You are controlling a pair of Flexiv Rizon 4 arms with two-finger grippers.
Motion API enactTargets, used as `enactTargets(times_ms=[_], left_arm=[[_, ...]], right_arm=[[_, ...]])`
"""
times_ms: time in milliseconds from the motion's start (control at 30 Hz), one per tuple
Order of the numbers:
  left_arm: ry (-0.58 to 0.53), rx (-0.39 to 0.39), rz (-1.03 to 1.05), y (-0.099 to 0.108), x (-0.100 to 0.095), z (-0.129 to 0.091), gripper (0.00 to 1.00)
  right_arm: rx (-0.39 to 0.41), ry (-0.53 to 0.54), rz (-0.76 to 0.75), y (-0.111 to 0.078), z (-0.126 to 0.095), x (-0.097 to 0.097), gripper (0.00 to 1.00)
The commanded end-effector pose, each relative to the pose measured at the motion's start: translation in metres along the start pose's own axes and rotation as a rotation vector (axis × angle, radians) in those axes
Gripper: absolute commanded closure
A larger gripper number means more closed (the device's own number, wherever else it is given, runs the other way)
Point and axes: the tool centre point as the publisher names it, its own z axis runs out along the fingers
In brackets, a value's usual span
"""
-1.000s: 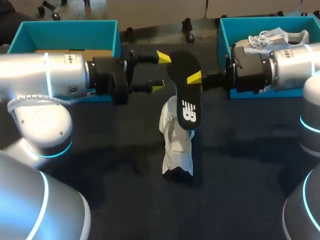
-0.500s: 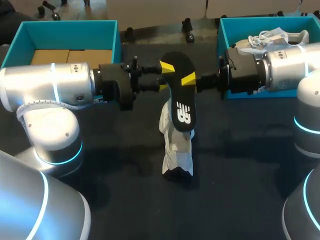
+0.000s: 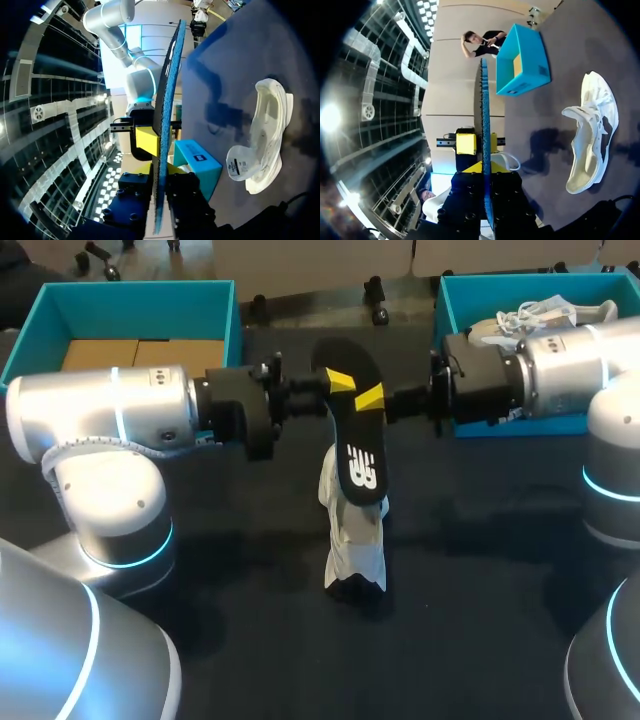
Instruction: Take the shoe out of the shoebox, open the shoe tongue, remove and reinsert the insole, then place the shoe into the shoebox
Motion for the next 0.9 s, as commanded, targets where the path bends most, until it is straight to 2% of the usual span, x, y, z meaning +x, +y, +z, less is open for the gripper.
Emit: enactTargets(times_ms=[33,200,267,367,400,433,467,900], left_arm=[[-0.002,0.000,0.002,0.000,0.000,0.002,0.89],[0.002,0.002,0.003,-0.002,-0.002,0.003,0.93],[0.006,0.005,0.003,-0.002,-0.002,0.003,1.00],[0.013,0.009,-0.001,-0.002,0.001,0.004,1.00],[0.017,0.010,-0.005,-0.002,0.002,0.004,1.00],[0.018,0.010,-0.006,-0.002,0.003,0.004,1.00],[0.019,0.010,-0.007,-0.002,0.003,0.003,1.00],[0.018,0.021,-0.040,-0.007,0.013,-0.006,1.00]], right_arm=[[0.012,-0.005,0.002,0.002,0.004,0.001,1.00],[0.019,-0.008,0.001,0.001,0.004,0.002,1.00],[0.023,-0.008,0.000,0.001,0.004,0.002,1.00],[0.025,-0.008,-0.001,0.001,0.005,0.002,1.00],[0.027,-0.009,-0.002,0.001,0.005,0.002,0.89],[0.028,-0.010,-0.003,0.001,0.005,0.002,0.64],[0.024,-0.013,-0.002,0.001,0.004,0.001,0.00],[-0.051,-0.052,-0.035,-0.009,-0.017,-0.015,0.00]])
